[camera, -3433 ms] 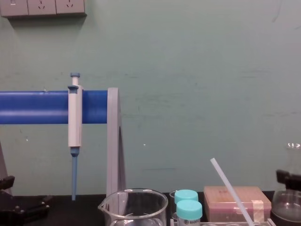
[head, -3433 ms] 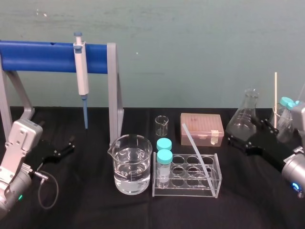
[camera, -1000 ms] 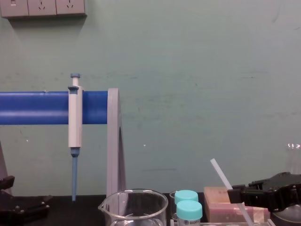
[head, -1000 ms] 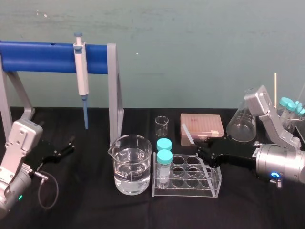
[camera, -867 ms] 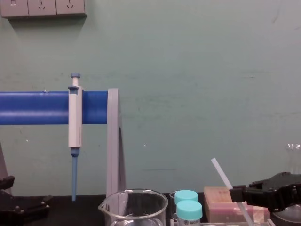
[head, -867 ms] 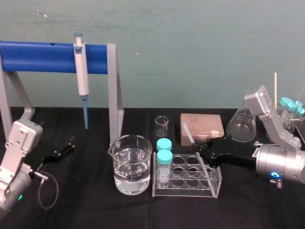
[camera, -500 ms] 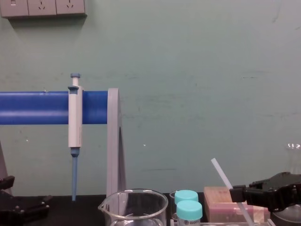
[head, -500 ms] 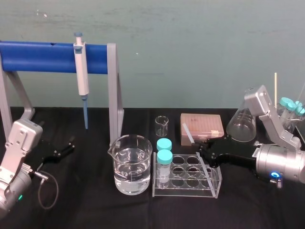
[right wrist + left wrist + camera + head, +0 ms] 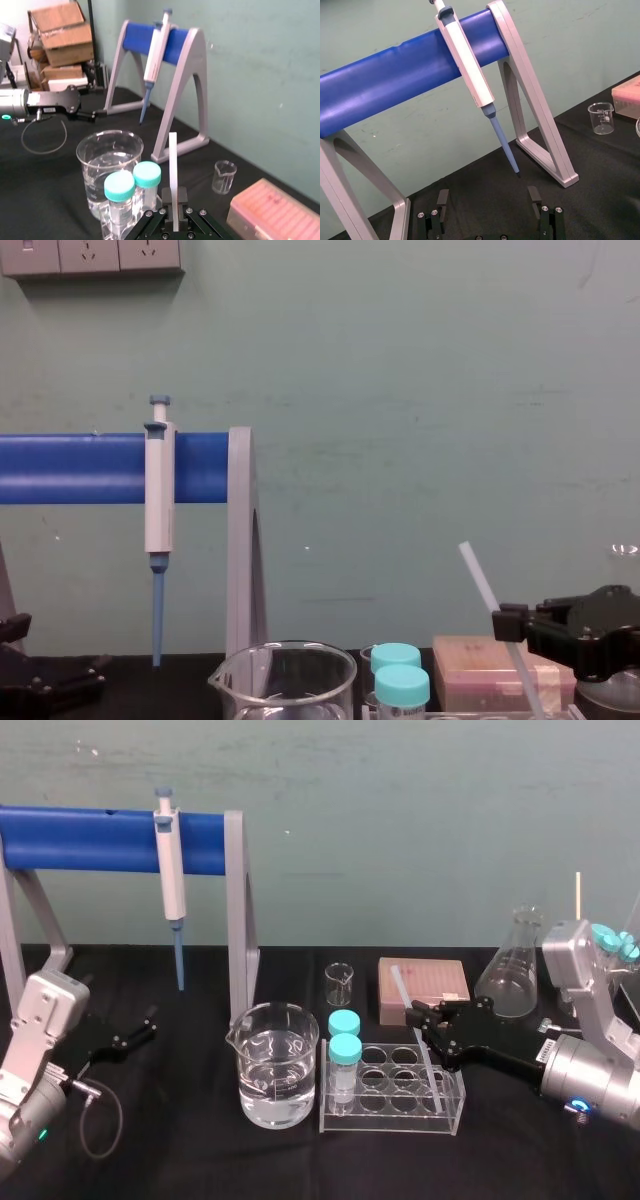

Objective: Pick up the stirring rod with one hand, then place it down.

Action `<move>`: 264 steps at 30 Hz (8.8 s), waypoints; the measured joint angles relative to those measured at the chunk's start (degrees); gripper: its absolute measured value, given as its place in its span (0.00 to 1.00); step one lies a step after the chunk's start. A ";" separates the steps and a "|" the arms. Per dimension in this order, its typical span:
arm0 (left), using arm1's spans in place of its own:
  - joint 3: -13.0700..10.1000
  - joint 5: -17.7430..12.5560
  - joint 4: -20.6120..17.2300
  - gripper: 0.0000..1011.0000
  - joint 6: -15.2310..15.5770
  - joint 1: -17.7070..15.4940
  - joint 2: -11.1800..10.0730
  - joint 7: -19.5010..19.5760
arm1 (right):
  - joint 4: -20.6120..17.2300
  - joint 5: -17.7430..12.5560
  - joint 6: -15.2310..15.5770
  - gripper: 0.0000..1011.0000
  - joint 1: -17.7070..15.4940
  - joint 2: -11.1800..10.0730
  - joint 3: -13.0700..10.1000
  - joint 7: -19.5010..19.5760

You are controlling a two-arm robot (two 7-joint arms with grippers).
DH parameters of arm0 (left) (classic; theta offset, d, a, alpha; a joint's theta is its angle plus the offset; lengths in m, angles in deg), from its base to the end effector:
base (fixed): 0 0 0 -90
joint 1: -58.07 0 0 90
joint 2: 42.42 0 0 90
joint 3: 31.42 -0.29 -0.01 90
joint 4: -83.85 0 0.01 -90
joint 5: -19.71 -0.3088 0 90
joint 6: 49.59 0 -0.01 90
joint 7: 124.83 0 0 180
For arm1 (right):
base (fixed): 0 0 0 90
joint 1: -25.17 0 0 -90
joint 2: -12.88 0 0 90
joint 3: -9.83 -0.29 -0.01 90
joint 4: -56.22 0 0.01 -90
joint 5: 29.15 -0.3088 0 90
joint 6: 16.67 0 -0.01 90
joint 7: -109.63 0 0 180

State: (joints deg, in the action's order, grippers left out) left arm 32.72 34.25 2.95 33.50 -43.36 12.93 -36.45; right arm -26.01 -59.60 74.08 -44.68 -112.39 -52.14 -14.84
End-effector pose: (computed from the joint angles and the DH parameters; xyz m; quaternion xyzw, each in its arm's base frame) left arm 0.3581 0.0827 -0.3023 0.1415 -0.1325 0.5799 0.7913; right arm 0.3957 -0.0736 -0.2470 -0.0862 -0.0219 -0.3220 0.9426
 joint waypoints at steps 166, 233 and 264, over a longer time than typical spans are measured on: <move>0.00 0.00 0.00 0.99 0.00 0.00 0.00 0.00 | 0.48 -5.94 -15.20 0.06 -8.03 4.85 -11.75 -6.17; 0.00 0.01 0.00 0.99 0.00 0.00 0.00 0.00 | 8.43 -1.71 -14.52 0.56 -7.27 7.41 -8.78 -4.65; 0.00 0.00 0.00 0.99 0.00 0.00 0.00 0.00 | 0.73 5.71 -6.76 0.99 -16.84 11.36 -18.53 21.35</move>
State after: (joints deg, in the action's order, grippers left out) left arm 32.72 34.26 2.95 33.50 -43.36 12.93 -36.45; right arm -25.28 -53.89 67.32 -61.53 -101.02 -70.67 6.51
